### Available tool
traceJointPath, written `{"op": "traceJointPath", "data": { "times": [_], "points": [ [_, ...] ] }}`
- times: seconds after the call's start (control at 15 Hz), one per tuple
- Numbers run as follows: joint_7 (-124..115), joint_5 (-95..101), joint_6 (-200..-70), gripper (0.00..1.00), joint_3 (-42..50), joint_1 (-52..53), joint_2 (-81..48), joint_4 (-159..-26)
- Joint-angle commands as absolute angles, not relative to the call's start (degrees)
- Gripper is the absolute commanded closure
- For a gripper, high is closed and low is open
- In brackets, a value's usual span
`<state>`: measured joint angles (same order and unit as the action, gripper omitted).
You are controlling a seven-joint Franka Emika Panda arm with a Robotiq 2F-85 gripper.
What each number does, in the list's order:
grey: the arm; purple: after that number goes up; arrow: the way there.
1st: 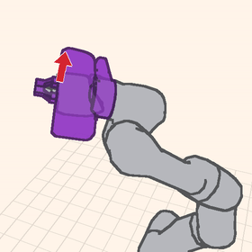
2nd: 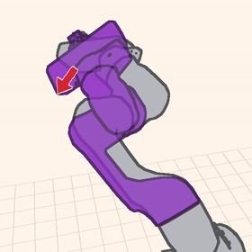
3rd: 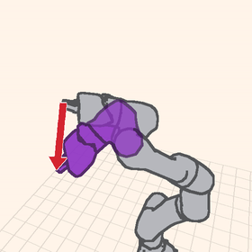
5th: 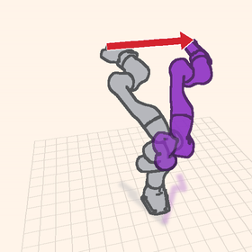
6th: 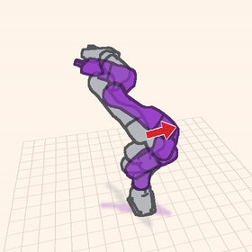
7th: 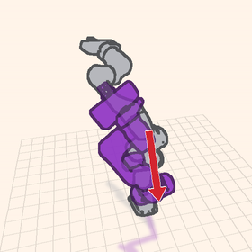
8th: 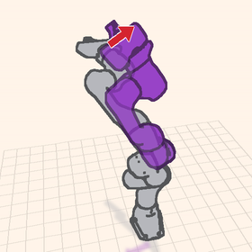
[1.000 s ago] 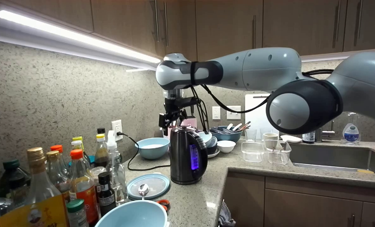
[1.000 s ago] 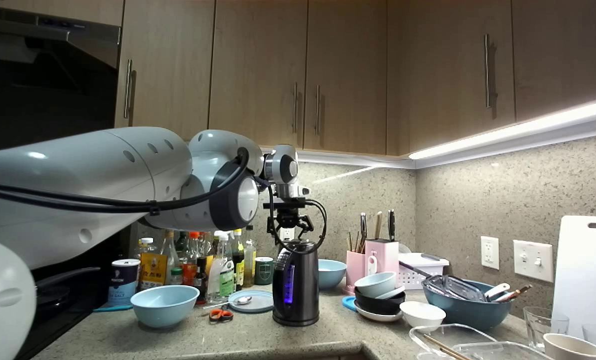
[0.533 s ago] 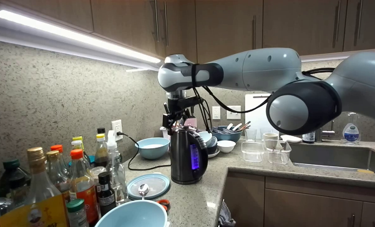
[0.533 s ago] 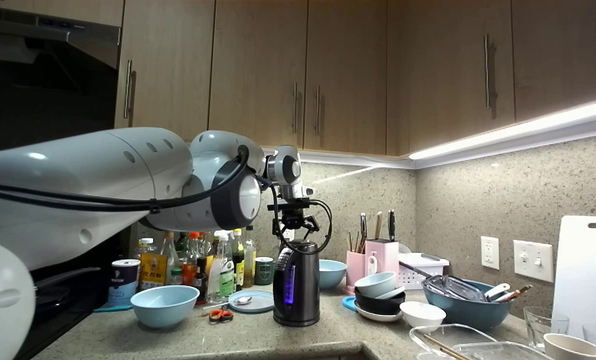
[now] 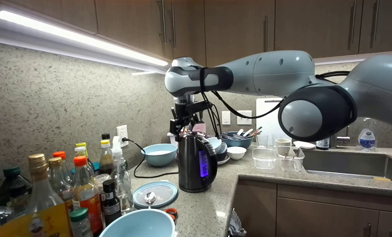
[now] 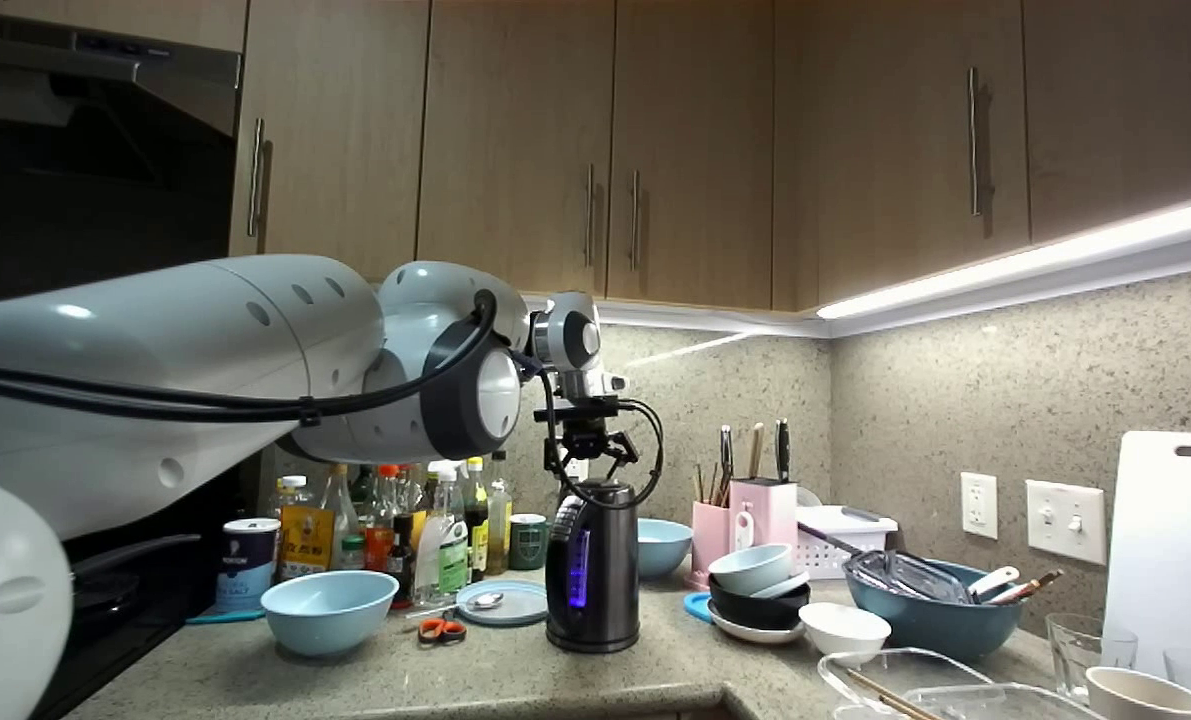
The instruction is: Close the kettle
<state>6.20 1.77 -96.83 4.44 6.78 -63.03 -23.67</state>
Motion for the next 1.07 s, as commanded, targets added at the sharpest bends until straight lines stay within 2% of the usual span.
{"op": "traceJointPath", "data": {
  "times": [0.0, 1.0],
  "points": [
    [7.2, 2.2, -98.5, 0.0, 4.7, 7.2, -62.7, -26.6],
    [6.4, 3.2, -99.1, 0.0, 6.3, 9.5, -63.3, -26.5]
  ]
}}
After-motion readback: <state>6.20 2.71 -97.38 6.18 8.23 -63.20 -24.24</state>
